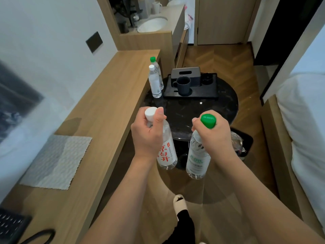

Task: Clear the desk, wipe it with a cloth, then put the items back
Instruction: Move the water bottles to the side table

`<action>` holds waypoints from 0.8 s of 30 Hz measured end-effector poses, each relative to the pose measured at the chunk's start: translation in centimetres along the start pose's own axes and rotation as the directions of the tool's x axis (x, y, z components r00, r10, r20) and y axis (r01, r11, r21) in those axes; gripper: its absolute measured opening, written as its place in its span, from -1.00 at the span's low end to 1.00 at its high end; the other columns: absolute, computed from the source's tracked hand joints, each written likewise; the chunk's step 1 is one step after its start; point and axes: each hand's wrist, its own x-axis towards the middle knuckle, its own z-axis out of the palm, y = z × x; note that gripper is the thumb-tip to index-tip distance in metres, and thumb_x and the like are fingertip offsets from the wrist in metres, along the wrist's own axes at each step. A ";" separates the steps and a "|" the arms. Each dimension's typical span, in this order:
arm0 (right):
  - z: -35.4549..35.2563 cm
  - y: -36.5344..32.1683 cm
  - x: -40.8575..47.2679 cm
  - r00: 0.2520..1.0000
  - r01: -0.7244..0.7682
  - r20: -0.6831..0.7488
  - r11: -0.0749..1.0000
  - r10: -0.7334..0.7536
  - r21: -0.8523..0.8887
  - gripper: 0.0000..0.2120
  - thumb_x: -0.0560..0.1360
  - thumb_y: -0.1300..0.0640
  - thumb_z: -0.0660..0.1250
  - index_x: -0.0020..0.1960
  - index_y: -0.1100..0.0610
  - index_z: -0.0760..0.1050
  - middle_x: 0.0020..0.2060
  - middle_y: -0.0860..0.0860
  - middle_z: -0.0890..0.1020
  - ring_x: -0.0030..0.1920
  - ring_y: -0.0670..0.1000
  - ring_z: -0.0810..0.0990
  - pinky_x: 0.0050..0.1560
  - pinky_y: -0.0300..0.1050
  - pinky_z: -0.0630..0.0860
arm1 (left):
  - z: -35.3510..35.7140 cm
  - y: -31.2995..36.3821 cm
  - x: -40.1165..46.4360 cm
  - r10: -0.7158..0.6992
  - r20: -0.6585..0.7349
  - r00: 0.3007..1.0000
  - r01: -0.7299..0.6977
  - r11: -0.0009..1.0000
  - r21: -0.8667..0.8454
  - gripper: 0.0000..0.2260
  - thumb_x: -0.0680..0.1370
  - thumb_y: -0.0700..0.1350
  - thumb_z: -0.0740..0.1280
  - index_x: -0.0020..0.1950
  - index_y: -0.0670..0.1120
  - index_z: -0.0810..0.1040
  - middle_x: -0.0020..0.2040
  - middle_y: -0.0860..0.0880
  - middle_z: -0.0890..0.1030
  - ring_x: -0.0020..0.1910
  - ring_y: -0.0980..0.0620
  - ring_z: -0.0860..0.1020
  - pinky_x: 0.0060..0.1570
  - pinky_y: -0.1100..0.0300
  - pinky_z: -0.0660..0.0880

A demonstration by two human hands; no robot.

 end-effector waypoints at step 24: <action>8.0 5.7 25.4 0.947 -0.240 0.247 0.962 0.204 0.126 -0.83 0.42 0.11 0.48 -0.17 -0.04 0.49 -0.20 -0.08 0.54 -0.10 0.03 0.54 -0.02 0.01 0.51 | 9.6 -12.3 18.8 -0.411 0.062 0.910 0.410 0.912 0.016 -0.67 0.62 0.15 0.18 0.24 -0.06 0.34 0.03 0.07 0.47 -0.06 0.39 0.51 -0.16 0.51 0.42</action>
